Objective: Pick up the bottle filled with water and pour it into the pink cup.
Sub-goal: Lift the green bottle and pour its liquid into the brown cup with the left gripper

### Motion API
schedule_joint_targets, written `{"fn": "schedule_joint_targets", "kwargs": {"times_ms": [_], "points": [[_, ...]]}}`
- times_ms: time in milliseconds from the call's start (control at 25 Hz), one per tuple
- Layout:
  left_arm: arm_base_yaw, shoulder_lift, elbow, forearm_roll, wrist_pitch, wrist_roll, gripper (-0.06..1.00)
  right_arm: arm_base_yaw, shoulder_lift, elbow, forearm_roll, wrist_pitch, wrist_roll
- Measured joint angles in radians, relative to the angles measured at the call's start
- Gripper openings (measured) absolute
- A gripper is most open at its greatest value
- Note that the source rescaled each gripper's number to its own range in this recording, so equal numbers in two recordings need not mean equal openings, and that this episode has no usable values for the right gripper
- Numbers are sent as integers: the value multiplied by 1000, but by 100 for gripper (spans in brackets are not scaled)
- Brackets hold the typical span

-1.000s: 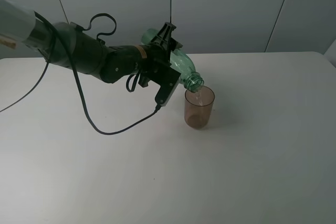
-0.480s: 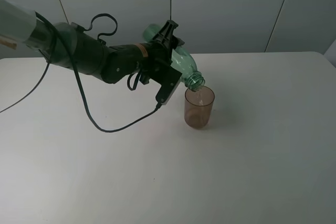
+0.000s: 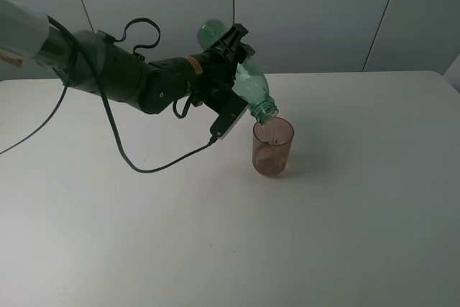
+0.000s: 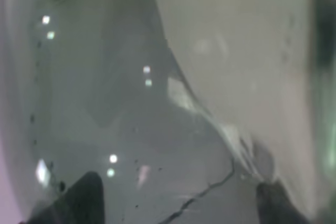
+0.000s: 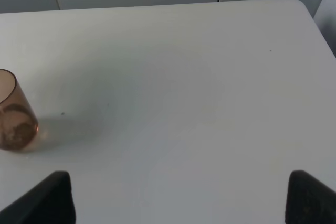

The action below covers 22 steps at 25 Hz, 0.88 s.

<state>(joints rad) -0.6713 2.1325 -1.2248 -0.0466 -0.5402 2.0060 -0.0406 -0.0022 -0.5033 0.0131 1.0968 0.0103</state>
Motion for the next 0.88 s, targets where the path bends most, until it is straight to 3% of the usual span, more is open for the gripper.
{"fn": "schedule_joint_targets", "kwargs": {"times_ms": [400, 880], "points": [[-19, -2, 0, 5, -51, 17, 4, 0, 0, 0, 0, 0, 0], [-30, -5, 0, 25, -112, 105, 4, 0, 0, 0, 0, 0, 0]]}}
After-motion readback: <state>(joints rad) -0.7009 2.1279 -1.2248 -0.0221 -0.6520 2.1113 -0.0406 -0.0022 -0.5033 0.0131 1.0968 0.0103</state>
